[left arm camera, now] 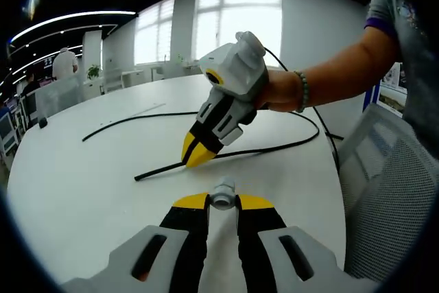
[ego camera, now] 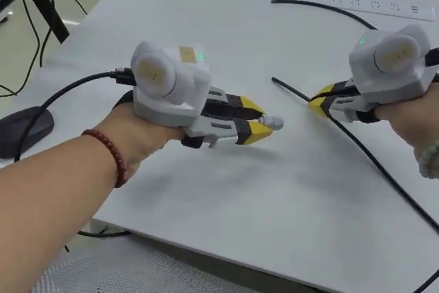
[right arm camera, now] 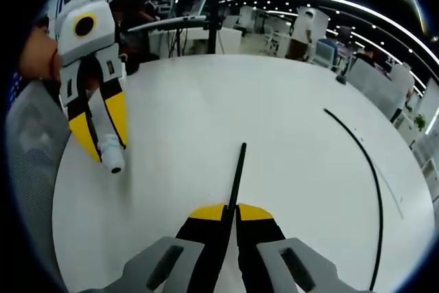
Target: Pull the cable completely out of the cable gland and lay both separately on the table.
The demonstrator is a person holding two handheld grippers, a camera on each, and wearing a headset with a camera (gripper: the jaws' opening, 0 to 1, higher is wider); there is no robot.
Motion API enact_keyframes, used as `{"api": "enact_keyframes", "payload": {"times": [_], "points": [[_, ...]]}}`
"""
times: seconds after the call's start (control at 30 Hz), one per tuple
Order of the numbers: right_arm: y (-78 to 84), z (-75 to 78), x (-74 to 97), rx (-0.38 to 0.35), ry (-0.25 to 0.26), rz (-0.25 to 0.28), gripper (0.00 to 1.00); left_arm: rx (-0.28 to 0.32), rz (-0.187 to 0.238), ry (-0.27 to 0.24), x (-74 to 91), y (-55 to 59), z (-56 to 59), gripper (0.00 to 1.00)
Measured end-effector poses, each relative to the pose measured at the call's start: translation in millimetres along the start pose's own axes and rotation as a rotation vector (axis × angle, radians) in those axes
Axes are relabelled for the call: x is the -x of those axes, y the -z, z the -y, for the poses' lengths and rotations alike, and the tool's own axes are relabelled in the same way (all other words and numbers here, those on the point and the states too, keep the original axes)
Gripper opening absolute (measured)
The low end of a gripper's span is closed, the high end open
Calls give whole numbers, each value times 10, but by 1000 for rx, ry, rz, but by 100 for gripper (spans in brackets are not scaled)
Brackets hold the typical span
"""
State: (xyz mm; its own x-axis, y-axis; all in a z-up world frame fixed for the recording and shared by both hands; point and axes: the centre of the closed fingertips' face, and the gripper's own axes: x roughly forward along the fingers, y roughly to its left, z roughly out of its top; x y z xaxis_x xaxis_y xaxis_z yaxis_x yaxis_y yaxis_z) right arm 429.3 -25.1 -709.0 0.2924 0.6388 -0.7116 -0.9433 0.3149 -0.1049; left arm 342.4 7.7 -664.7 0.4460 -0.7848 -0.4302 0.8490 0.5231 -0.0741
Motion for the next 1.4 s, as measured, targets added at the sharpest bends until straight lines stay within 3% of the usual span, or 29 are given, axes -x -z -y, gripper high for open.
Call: {"api": "enact_keyframes", "payload": {"times": [0.17, 1.07, 1.4], "points": [[11, -6, -11, -13, -1, 18, 0, 7, -2, 15, -32, 40, 62, 15], [71, 19, -23, -78, -2, 66, 2, 62, -67, -19, -159, 368, 2, 16], [68, 12, -9, -89, -10, 72, 2, 100, -42, -46, -185, 368, -69, 16]]}}
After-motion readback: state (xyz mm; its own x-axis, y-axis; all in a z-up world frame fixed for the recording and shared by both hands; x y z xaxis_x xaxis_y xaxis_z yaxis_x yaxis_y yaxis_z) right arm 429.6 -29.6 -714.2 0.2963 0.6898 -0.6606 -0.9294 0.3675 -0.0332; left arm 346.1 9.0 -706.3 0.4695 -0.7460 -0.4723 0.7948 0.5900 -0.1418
